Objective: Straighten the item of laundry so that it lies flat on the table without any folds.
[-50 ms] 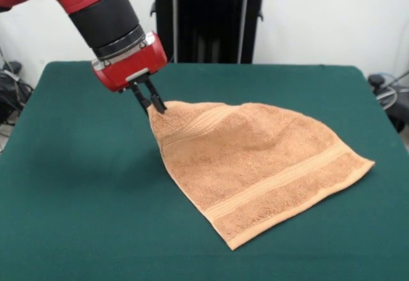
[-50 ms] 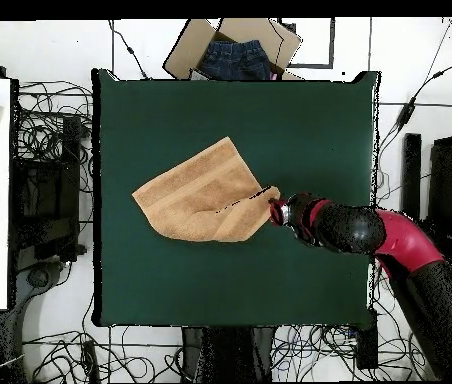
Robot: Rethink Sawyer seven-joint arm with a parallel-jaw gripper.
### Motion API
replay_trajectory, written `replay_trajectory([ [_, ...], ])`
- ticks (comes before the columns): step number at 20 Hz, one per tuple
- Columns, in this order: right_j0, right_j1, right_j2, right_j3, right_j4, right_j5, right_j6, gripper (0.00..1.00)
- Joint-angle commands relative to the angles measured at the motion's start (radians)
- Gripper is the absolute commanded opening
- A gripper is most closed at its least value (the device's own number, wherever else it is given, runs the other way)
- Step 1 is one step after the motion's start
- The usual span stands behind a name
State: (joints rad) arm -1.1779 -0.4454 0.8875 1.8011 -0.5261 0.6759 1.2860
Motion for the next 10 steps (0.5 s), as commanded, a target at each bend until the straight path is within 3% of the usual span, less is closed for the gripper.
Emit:
replay_trajectory([
  [1, 0.024, -0.046, -0.077, -0.037, -0.078, 0.091, -0.107, 0.00],
  [10, 0.004, -0.140, -0.120, 0.029, -0.106, 0.080, -0.045, 0.00],
])
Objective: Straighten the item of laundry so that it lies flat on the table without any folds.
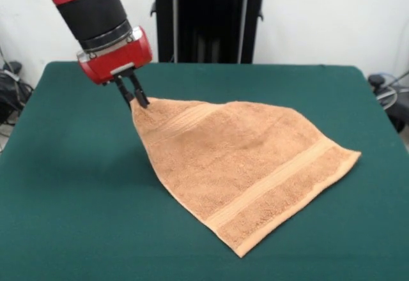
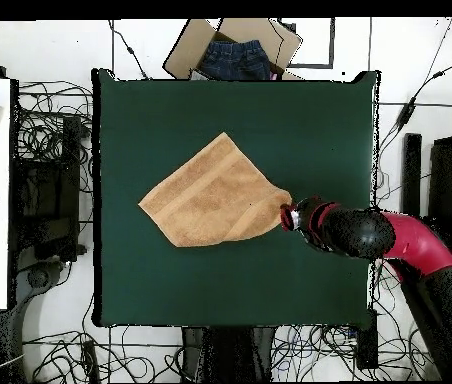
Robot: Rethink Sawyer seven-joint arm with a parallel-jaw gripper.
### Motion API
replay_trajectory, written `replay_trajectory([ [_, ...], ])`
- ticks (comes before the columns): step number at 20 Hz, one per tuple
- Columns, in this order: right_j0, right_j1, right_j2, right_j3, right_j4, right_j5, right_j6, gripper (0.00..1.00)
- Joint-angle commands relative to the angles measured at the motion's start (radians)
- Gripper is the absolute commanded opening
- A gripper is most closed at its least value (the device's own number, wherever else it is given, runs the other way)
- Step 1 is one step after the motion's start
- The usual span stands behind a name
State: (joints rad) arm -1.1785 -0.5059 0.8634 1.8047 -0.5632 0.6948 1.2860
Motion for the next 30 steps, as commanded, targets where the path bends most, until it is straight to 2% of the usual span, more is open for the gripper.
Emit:
replay_trajectory([
  [1, 0.002, -0.078, -0.100, 0.026, -0.072, 0.058, -0.045, 0.00],
  [13, -0.034, -0.022, -0.097, 0.004, -0.118, 0.009, -0.079, 0.00],
  [18, -0.032, 0.002, -0.083, 0.021, -0.130, -0.045, -0.046, 0.00],
  [21, -0.016, 0.053, -0.067, 0.017, -0.141, -0.100, -0.037, 0.00],
  [30, 0.020, 0.194, -0.019, -0.114, -0.159, -0.088, -0.150, 0.00],
])
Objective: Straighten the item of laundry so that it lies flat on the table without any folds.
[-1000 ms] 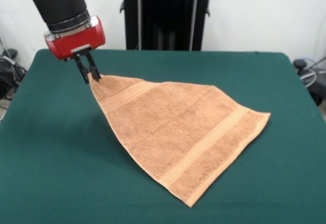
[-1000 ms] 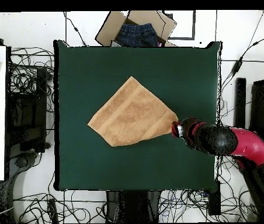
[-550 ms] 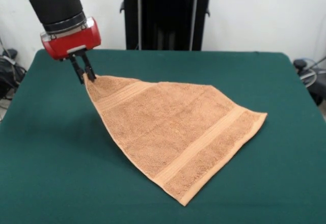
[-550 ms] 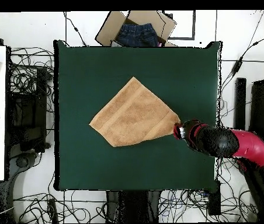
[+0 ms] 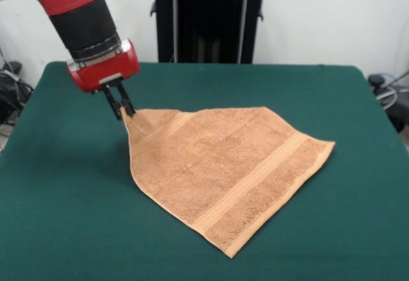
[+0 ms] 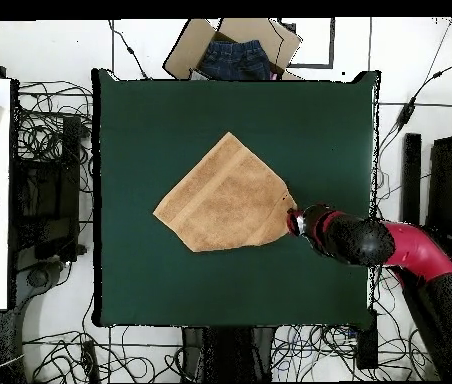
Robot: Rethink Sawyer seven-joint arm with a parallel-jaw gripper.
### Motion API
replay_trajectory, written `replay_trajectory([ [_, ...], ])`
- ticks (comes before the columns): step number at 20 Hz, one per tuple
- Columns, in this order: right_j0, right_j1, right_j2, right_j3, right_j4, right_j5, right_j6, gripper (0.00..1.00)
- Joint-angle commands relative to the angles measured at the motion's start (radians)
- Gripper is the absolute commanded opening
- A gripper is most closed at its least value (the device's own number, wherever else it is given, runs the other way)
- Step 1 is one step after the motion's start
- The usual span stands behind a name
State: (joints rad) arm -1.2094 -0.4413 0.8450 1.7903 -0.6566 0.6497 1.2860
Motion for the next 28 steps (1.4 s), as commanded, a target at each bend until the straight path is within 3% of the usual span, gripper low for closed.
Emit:
replay_trajectory([
  [1, 0.061, 0.142, 0.004, -0.120, -0.063, -0.031, -0.160, 0.00],
  [8, 0.084, 0.211, 0.052, -0.223, -0.058, 0.018, -0.264, 0.00],
  [16, 0.116, 0.142, 0.041, -0.236, -0.036, 0.065, -0.248, 0.00],
  [18, 0.113, 0.085, 0.022, -0.174, -0.033, 0.036, -0.175, 0.00],
  [22, 0.100, -0.152, 0.009, 0.022, 0.017, 0.020, 0.006, 0.00],
  [28, 0.058, -0.355, -0.004, 0.154, 0.130, 0.103, 0.032, 0.00],
])
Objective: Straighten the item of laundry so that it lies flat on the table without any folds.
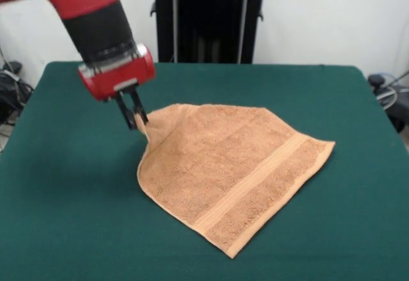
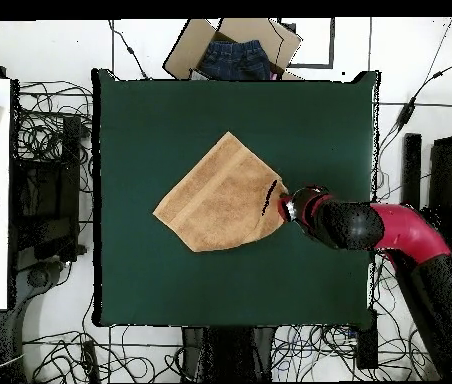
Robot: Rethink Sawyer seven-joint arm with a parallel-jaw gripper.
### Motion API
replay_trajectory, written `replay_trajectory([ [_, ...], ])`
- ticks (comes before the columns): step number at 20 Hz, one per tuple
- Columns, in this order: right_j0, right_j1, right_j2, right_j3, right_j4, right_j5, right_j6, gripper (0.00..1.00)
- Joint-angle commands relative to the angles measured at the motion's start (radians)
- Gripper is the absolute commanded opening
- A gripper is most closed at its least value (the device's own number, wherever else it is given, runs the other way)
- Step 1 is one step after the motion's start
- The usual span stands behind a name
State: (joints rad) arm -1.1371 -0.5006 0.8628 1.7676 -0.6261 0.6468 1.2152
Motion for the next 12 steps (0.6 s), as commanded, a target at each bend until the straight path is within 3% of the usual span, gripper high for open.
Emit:
replay_trajectory([
  [1, -0.018, -0.326, -0.025, 0.186, 0.117, 0.121, 0.095, 0.00],
  [6, -0.043, -0.407, -0.039, 0.218, 0.167, 0.161, 0.047, 0.00],
  [12, -0.074, -0.401, -0.050, 0.251, 0.155, 0.104, 0.034, 0.00],
])
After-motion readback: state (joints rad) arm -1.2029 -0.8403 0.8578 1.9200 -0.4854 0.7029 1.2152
